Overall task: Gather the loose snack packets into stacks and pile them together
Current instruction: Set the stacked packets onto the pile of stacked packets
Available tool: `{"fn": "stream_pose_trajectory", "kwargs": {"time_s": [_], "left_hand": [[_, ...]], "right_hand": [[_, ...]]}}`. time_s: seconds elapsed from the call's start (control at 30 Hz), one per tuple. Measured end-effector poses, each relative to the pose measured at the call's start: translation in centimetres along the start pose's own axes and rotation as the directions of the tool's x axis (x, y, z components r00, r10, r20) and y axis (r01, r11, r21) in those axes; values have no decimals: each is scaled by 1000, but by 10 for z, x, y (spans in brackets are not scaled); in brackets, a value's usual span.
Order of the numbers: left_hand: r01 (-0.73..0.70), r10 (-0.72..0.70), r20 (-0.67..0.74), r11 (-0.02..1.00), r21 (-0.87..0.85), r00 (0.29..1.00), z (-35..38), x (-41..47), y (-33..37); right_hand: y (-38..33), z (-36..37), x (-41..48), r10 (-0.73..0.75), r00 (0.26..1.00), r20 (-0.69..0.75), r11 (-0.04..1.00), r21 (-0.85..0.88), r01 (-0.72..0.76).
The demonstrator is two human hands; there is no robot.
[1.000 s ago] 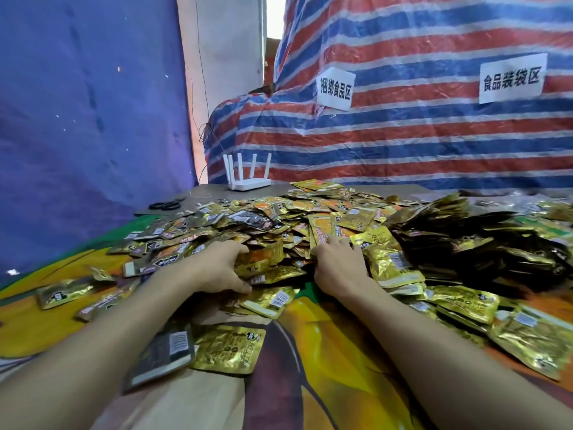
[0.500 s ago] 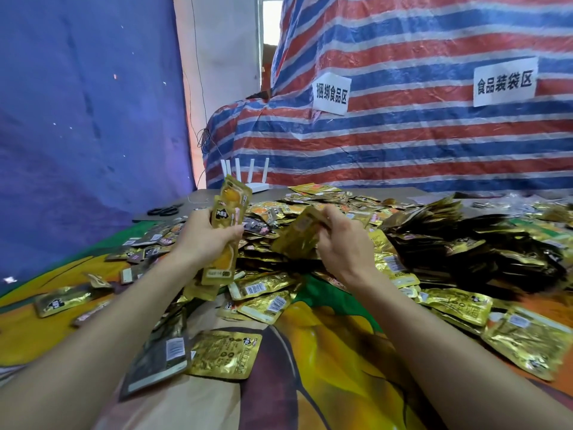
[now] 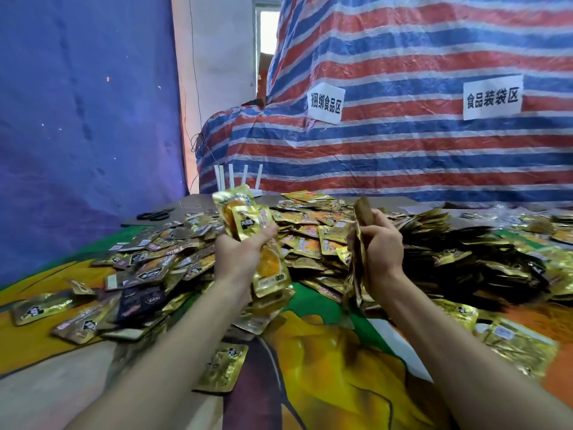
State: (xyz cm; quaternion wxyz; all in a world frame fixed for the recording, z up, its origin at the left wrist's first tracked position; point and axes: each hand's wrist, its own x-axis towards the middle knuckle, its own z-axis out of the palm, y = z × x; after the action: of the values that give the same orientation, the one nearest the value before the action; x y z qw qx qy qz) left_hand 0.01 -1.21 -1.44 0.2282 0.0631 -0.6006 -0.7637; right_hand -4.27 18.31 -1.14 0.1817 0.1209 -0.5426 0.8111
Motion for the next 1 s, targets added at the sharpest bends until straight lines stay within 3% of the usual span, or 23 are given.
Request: {"fn": "stream_pose_trajectory", "kwargs": {"time_s": [0.17, 0.37, 0.5, 0.63, 0.7, 0.8, 0.93, 1.0], "left_hand": [[-90, 71, 112, 979, 182, 991, 16, -14, -14], [-80, 39, 255, 985, 150, 966, 25, -24, -18], [-102, 30, 436, 985, 142, 899, 28, -33, -19], [-179, 0, 643, 961, 213, 766, 23, -38, -27], [-165, -49, 670, 953, 253, 741, 22, -40, -31], [39, -92, 708, 995, 91, 700, 22, -42, -33], [46, -75, 625, 997, 63, 777, 21, -40, -33], [32, -76, 621, 996, 82, 780, 21, -40, -30]], "right_hand": [[7, 3, -3, 60, 994, 95, 993, 97, -69], [17, 22, -16, 142, 970, 198, 982, 93, -163], [25, 34, -22, 161, 960, 230, 972, 134, -195], [22, 36, -22, 156, 967, 199, 931, 299, -212], [20, 35, -21, 147, 972, 184, 918, 341, -203], [14, 31, -20, 151, 966, 211, 902, 371, -222], [8, 18, -16, 119, 946, 301, 956, 223, -191], [8, 17, -16, 94, 921, 379, 971, 169, -169]]}}
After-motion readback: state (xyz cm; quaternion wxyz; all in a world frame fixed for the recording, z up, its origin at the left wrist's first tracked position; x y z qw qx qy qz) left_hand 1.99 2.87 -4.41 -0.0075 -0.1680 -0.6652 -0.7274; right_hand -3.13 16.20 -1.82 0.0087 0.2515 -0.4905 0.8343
